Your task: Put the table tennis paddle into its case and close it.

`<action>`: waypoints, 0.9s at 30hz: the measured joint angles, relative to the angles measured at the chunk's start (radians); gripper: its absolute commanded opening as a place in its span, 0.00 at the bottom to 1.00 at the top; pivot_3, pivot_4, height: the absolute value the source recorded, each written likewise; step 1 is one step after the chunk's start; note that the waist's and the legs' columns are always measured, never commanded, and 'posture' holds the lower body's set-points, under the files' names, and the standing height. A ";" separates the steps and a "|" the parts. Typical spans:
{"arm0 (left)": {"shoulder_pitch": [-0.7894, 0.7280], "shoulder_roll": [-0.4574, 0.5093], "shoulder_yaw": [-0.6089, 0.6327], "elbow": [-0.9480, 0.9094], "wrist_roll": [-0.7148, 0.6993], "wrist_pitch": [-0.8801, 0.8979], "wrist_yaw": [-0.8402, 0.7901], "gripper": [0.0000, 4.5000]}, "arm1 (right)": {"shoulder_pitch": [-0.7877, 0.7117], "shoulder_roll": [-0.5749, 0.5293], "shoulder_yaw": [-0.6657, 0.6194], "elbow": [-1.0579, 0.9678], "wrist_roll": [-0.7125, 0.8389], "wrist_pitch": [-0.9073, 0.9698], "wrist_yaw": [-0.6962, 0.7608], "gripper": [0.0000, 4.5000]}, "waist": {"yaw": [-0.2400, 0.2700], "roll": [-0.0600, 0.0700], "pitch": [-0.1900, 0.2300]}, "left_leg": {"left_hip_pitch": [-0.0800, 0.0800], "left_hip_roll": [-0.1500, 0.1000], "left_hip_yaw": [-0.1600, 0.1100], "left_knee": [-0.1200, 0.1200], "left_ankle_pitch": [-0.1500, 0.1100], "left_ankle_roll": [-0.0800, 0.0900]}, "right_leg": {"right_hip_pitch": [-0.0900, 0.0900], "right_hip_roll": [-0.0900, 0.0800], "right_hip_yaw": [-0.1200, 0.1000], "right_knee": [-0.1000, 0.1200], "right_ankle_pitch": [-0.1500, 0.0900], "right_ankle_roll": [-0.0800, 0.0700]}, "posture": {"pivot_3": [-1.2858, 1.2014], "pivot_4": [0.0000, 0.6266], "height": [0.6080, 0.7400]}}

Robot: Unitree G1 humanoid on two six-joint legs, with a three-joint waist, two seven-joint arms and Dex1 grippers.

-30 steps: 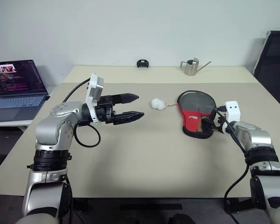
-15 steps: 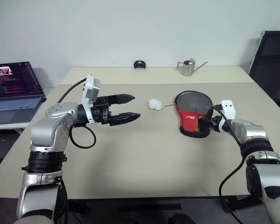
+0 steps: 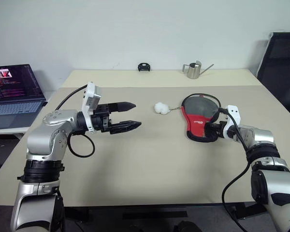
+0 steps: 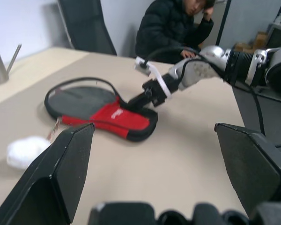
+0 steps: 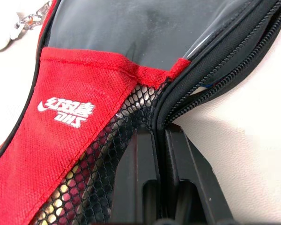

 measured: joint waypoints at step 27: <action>0.203 0.136 -0.059 -0.115 -0.019 0.025 -0.147 1.00 | 0.336 0.118 -0.044 -1.012 0.279 0.815 -0.110 0.00 | 0.013 0.001 0.001 | -0.004 0.001 -0.002 -0.002 -0.003 0.004 | -0.003 0.000 -0.001 -0.004 0.000 0.000 | 0.52 0.24 1.00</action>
